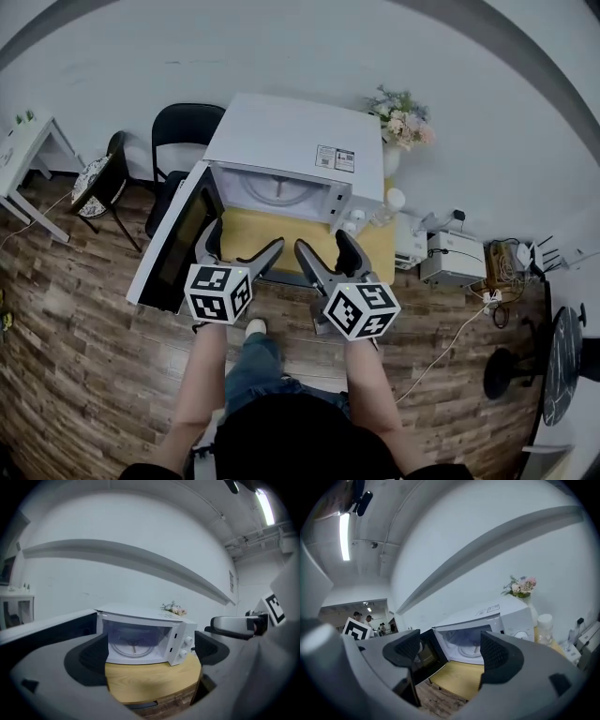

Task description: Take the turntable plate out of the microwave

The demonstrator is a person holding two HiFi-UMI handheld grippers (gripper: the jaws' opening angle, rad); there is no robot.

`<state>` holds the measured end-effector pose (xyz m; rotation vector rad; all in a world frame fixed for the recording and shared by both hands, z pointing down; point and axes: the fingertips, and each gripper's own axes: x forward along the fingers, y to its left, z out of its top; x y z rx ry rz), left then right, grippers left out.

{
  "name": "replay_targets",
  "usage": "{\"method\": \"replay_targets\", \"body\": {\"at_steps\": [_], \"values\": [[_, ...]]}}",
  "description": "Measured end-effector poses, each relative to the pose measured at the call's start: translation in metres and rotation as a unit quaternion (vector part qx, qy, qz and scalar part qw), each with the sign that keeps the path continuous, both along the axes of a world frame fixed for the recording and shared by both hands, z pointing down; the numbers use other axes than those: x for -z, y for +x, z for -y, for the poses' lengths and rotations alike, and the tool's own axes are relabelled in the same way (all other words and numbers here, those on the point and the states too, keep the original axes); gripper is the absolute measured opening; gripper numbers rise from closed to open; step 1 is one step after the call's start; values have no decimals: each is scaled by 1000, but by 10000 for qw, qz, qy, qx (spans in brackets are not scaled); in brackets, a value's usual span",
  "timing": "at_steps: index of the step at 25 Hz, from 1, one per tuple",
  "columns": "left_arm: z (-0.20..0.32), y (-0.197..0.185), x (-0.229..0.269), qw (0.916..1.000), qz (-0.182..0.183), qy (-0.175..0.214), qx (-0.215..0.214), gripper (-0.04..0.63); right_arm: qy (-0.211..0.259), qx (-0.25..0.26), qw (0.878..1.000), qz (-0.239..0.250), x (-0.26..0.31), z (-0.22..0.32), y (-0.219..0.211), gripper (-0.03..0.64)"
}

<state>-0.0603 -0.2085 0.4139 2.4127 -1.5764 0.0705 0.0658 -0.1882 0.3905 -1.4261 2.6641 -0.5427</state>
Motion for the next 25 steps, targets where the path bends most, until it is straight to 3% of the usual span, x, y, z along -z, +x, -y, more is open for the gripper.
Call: {"method": "replay_targets", "body": {"at_steps": [4, 10, 14, 25], "values": [[34, -4, -24, 9974, -611, -369, -128, 577, -336, 6, 9993, 151, -26, 31, -12, 400], [73, 1, -55, 9897, -969, -910, -534, 570, -935, -167, 9941, 531, -62, 70, -25, 400], [95, 3, -75, 9799, -1314, -1295, -756, 555, -1221, -334, 9892, 739, -79, 91, -26, 400], [133, -10, -117, 9583, -2050, -1936, -467, 477, -1475, -778, 9780, 1251, -106, 117, -22, 400]]}}
